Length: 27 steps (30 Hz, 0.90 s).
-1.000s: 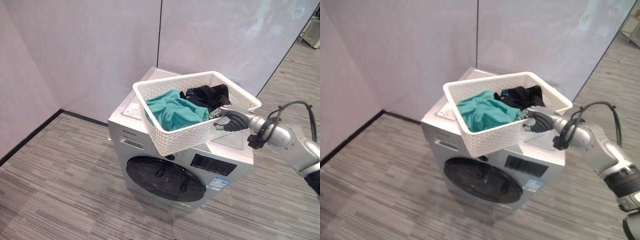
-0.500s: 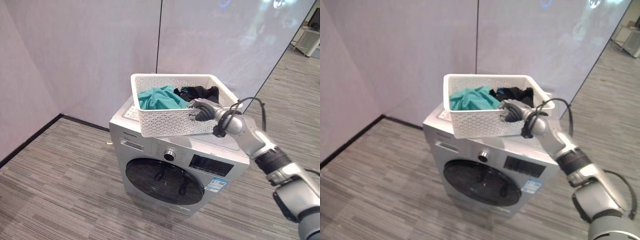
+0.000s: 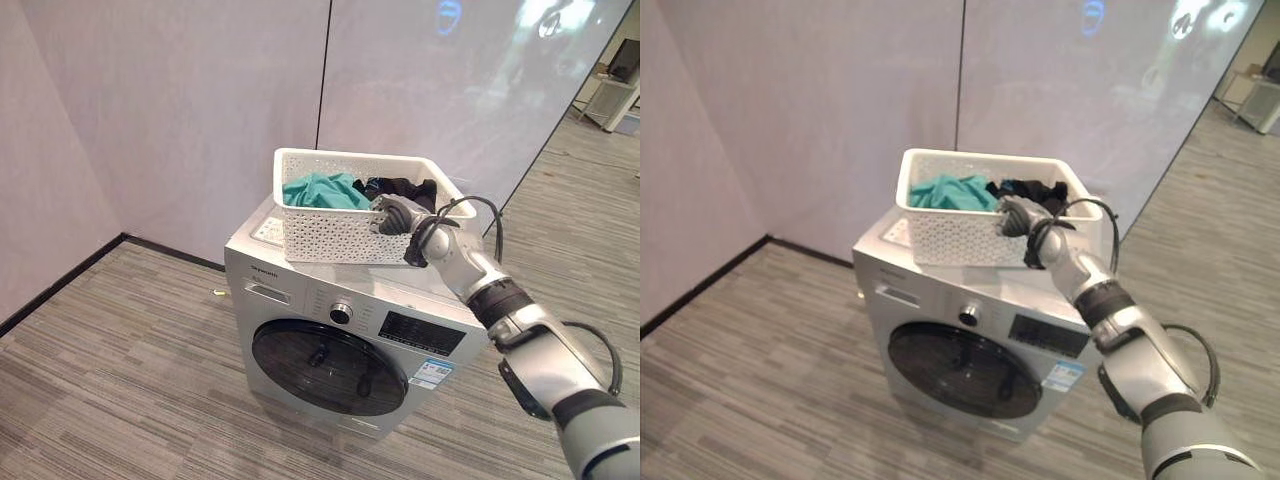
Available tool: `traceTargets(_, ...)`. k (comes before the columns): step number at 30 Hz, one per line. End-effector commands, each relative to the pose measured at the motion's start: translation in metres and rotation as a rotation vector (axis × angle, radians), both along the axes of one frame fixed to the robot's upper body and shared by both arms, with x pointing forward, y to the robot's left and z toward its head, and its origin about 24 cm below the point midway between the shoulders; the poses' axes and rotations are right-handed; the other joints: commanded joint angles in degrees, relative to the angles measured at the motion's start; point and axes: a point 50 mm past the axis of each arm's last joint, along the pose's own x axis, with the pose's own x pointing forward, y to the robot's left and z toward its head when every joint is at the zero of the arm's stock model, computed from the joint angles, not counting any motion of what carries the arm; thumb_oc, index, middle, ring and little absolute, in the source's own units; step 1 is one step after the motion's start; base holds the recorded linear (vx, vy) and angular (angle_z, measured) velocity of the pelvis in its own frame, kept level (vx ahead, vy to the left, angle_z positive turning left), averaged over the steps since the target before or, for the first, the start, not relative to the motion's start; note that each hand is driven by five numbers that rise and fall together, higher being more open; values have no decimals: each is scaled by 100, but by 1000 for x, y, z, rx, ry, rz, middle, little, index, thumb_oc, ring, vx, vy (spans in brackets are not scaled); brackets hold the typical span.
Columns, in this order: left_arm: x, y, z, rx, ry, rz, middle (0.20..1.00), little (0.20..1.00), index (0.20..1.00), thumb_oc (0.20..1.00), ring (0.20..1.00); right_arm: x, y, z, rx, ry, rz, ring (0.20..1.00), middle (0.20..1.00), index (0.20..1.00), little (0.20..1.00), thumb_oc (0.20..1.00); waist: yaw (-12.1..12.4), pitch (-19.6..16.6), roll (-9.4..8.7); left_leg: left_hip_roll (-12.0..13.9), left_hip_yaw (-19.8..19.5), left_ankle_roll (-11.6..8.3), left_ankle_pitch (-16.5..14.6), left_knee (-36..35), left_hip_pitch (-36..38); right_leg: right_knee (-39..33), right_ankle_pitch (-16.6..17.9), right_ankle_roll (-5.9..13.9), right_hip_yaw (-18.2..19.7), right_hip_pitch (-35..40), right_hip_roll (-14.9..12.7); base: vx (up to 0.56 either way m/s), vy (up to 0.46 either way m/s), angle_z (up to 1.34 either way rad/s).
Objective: Grab the laundry basket,head to the washer,open it,put in the laundry and shut it.
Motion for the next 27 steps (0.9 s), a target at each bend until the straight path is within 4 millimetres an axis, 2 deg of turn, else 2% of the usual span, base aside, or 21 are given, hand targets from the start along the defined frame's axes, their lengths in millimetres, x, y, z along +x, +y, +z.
traceTargets(1,0,5,1,28,30,21,1000,1000,1000,1000,1000,1,-41,-27,-142,146,-167,200,200,200,200,200,78,-21,-67,-263,-49,292,74,37,-321,44,81,313,48,52,-314,-8,33,-14)
traceTargets(3,-6,5,1,28,45,19,1000,1000,1000,1000,1000,-3,-58,-42,-155,213,-234,200,200,200,200,200,103,-24,-38,-286,-11,308,64,37,-304,44,104,342,94,26,-340,-4,34,-14)
traceTargets(4,-6,5,1,27,45,19,1000,1000,1000,1000,1000,-3,-57,-42,-155,213,-234,200,200,200,200,200,103,-25,-37,-286,-9,308,64,37,-304,44,104,342,96,25,-340,1,35,-8)
traceTargets(5,-7,5,1,31,45,18,1000,1000,1000,1000,1000,-6,-73,-45,-186,233,-273,200,200,200,200,200,129,-29,-24,-305,-11,315,55,37,-310,44,108,359,97,6,-364,0,0,0)
traceTargets(6,-7,5,1,31,45,18,1000,1000,1000,1000,1000,-6,-73,-45,-186,232,-273,200,200,200,200,200,131,-30,-23,-305,-10,316,54,37,-311,44,108,359,98,5,-363,-7,41,0)
traceTargets(7,-7,4,1,28,38,21,1000,1000,1000,1000,1000,-12,-93,-49,-176,225,-325,200,200,200,200,200,160,-8,-13,-334,-14,330,63,37,-337,44,134,380,103,-35,-392,0,0,0)
traceTargets(11,-9,3,0,32,35,15,1000,1000,1000,1000,1000,-21,-108,-56,-151,207,-334,200,200,200,200,200,198,33,1,-376,-16,349,61,37,-361,44,174,409,84,-82,-438,-2,8,0)
traceTargets(15,-7,4,1,35,31,-4,1000,1000,1000,1000,1000,-29,-124,-68,-132,288,-409,200,200,200,200,200,285,57,-13,-403,-63,357,72,37,-413,44,196,424,10,-122,-485,0,0,0)
traceTargets(18,-7,5,1,30,33,-7,1000,1000,1000,1000,1000,-24,-117,-63,-104,295,-413,200,200,200,200,200,283,57,-47,-414,-80,367,66,37,-438,44,214,424,2,-151,-498,6,5,4)
traceTargets(20,-7,5,1,28,32,6,1000,1000,1000,1000,1000,-20,-100,-64,-98,307,-348,200,200,200,200,200,234,67,-64,-411,-66,367,69,37,-449,44,219,420,16,-162,-487,3,5,2)
traceTargets(25,-14,2,-1,15,53,29,1000,1000,1000,1000,1000,-25,-78,-83,57,338,-317,200,200,200,200,200,65,74,-114,-404,-12,404,9,37,-378,44,211,417,62,-105,-461,7,3,-1)
traceTargets(27,-14,1,-1,13,54,22,1000,1000,1000,1000,1000,-24,-66,-84,89,339,-286,200,200,200,200,200,31,91,-124,-409,16,426,-26,37,-314,44,239,424,97,-70,-458,8,8,-2)
